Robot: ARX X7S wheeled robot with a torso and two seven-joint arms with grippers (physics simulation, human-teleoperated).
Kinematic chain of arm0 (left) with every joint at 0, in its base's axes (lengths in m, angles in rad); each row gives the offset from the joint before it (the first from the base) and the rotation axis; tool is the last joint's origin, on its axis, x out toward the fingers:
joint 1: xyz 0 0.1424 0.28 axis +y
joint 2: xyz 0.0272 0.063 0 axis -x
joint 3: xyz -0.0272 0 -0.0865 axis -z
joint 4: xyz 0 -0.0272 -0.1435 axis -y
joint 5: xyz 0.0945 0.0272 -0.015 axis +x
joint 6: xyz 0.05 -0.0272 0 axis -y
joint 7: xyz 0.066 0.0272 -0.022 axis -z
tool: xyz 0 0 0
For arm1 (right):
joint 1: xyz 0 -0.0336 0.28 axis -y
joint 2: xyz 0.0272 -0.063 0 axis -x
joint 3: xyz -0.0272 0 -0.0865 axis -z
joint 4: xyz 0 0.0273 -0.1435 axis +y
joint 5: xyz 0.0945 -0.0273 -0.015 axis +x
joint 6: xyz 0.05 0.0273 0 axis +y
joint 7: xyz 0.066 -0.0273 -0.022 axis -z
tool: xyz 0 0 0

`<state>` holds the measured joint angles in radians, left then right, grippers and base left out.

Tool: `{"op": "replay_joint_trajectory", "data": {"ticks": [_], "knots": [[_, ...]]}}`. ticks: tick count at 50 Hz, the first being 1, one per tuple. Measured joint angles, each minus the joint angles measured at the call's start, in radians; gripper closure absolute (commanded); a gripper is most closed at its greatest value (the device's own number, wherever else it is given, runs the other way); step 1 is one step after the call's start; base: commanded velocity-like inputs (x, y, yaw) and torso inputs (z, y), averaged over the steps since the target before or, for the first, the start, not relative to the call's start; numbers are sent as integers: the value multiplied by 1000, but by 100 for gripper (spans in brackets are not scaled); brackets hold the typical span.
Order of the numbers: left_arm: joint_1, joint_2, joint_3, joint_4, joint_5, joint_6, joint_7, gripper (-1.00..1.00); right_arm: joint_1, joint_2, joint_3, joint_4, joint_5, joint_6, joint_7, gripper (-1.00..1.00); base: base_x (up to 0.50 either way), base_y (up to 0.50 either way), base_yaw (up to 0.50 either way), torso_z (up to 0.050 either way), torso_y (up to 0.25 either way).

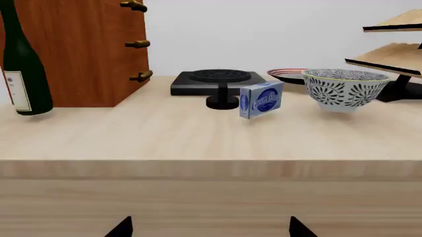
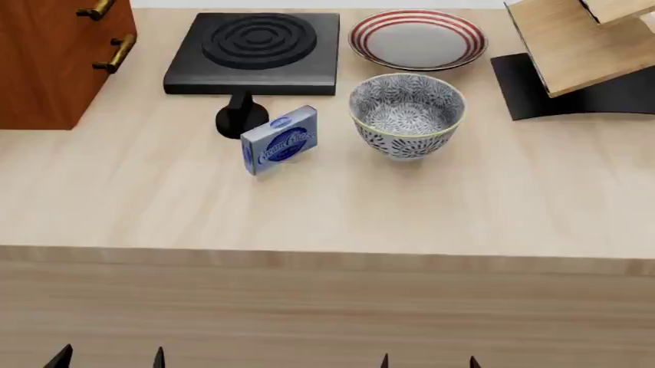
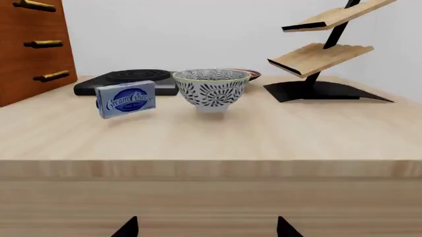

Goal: Pick up the cream cheese and put it in the bowl.

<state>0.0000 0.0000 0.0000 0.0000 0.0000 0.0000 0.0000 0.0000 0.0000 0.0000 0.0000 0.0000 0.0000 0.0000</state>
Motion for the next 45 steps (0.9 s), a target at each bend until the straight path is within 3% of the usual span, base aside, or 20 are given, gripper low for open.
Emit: {"op": "replay_joint_trajectory", "data": {"ticks": [17,45], "knots": [[3,-32,33,15,-24,-21,-44,-100,-1,30,-39,-13,27,6,40,-100,0,0,0,0,0],[11,-83,88,49,-71,-29,-83,-100,0,76,-87,-32,75,14,97,-100,0,0,0,49,0]]}}
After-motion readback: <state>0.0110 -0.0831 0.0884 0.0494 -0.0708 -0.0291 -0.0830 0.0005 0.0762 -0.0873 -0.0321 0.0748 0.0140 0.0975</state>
